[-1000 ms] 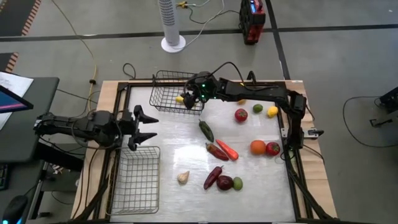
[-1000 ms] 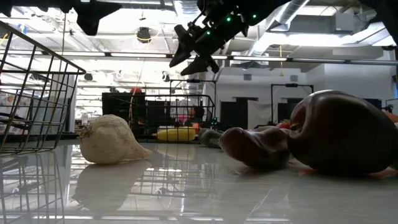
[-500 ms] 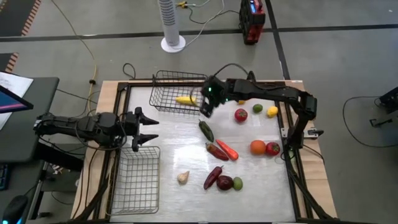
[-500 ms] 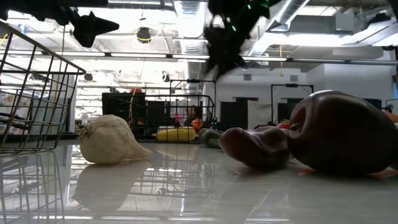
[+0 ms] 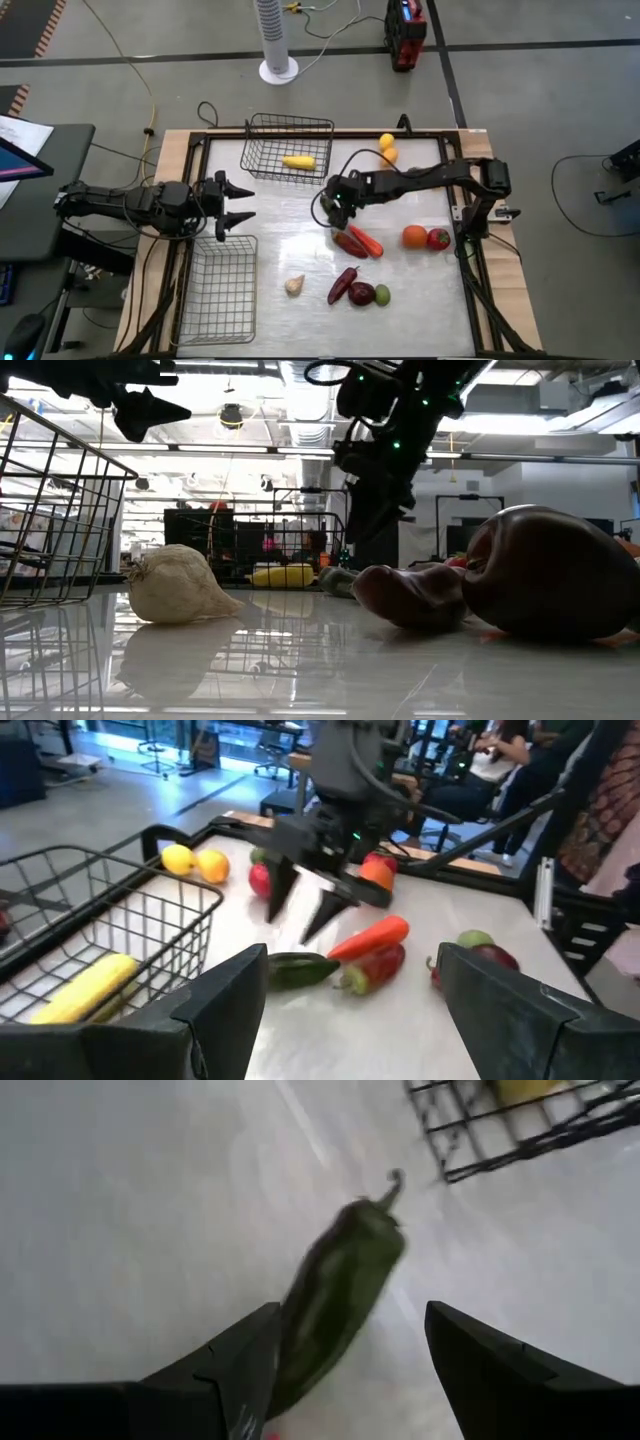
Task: Sort produce into baskets
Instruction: Put the green chili pepper into the black wire basket
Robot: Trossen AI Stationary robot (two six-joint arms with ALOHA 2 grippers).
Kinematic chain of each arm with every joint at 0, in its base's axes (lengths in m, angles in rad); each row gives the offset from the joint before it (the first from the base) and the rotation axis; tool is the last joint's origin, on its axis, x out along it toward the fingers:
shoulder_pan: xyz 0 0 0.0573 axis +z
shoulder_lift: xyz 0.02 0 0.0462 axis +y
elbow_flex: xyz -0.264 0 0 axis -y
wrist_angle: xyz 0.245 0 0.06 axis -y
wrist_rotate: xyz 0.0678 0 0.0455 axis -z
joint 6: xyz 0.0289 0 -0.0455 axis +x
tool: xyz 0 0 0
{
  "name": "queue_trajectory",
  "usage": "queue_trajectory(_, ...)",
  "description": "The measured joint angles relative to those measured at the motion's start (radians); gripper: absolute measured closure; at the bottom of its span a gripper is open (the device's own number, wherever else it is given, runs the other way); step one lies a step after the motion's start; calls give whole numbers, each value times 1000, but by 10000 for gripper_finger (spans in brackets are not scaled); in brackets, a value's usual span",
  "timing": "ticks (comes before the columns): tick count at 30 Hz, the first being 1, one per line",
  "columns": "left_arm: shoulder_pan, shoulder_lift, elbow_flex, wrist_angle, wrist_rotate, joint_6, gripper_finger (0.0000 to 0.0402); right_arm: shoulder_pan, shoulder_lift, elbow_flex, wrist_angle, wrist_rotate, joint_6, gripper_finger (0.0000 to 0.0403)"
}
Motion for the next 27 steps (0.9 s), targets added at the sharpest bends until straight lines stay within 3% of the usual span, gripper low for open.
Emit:
queue_trajectory(17, 0, -1, 0, -20, -11, 12, 123, 5, 143, -12, 219, 37, 43, 126)
queue_trajectory(27, 0, -20, -1, -32, -11, 18, 123, 17, 177, -13, 206, 62, 44, 130)
